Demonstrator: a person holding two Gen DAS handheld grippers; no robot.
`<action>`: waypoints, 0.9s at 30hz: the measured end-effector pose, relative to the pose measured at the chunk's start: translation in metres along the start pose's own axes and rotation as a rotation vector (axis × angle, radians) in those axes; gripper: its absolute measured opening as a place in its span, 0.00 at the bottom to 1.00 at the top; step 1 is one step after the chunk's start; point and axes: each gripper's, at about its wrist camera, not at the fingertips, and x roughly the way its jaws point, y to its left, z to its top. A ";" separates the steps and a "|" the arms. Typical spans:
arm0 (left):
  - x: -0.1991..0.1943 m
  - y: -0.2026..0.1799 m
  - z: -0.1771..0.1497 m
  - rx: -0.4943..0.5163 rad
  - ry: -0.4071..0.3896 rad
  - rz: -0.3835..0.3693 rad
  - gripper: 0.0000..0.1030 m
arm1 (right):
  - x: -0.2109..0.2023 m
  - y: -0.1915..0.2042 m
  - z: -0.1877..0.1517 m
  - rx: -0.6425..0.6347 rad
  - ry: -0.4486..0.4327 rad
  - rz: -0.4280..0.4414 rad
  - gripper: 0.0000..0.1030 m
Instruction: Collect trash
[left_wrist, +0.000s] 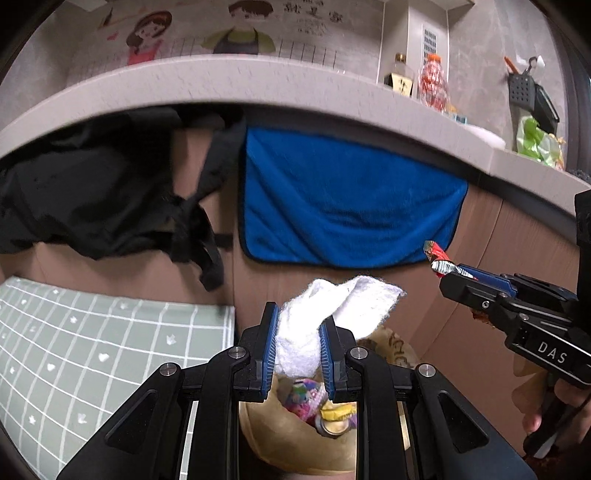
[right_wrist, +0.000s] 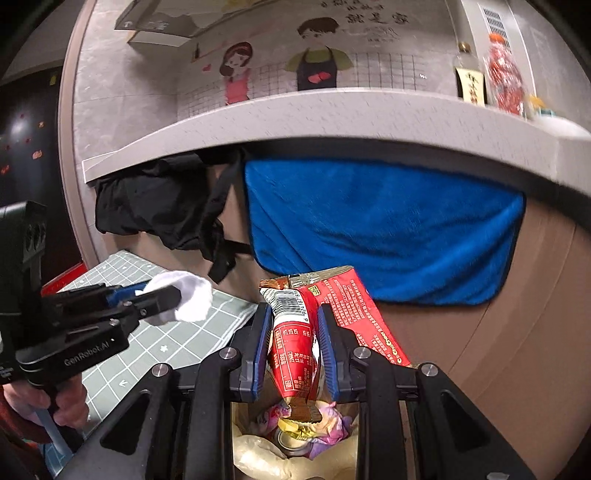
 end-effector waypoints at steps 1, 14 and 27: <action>0.003 0.000 -0.002 -0.001 0.006 -0.002 0.21 | 0.002 -0.003 -0.002 0.009 0.006 0.002 0.24; 0.039 0.013 -0.003 -0.029 0.085 -0.070 0.41 | 0.027 -0.015 -0.022 0.086 0.043 -0.021 0.40; -0.045 0.037 -0.028 -0.035 0.059 0.042 0.43 | -0.020 0.017 -0.032 0.114 -0.002 -0.041 0.44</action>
